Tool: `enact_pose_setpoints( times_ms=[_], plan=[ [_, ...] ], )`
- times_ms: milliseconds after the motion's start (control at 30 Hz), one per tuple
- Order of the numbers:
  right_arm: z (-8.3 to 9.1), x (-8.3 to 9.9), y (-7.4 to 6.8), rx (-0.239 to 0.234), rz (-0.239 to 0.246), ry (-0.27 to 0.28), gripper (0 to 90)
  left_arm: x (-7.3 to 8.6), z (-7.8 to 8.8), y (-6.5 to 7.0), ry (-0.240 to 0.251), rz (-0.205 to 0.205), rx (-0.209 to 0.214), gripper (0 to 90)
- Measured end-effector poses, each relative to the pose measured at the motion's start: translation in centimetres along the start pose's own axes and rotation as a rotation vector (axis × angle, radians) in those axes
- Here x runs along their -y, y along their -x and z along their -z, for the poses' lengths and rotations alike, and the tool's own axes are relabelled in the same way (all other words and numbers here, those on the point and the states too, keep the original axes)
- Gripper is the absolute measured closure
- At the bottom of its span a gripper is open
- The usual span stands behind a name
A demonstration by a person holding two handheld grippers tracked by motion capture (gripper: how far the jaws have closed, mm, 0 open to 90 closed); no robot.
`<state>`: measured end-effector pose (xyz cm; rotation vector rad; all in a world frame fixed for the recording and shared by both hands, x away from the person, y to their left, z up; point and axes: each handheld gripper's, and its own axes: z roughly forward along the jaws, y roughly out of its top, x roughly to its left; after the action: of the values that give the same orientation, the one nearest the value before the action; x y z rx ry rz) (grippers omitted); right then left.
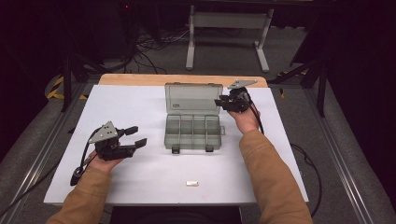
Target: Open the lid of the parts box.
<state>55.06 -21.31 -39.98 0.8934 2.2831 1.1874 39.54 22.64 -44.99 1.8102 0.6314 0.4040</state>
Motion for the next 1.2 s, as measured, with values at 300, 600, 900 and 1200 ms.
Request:
enact_pose_setpoints(
  times_ms=[300, 600, 900, 1200],
  plan=[
    [-1.2, 0.5, 0.3, -0.006, -0.004, -0.012, 66.5, 0.2, 0.3, -0.2, -0.001, 0.01, -0.003, 32.5],
    [-2.1, 0.9, 0.5, -0.01, -0.008, -0.023, 61.7, 0.1, 0.2, -0.3, 0.005, 0.009, -0.002, 32.3],
    [-3.1, 1.5, 0.7, -0.017, -0.052, -0.04, 55.5, 0.1, 0.2, -0.1, 0.009, 0.004, -0.001, 31.7],
    [-3.9, 2.0, 0.8, -0.025, -0.079, -0.069, 48.9, 0.1, 0.1, -0.2, 0.009, -0.01, -0.003, 31.4]
  ],
)
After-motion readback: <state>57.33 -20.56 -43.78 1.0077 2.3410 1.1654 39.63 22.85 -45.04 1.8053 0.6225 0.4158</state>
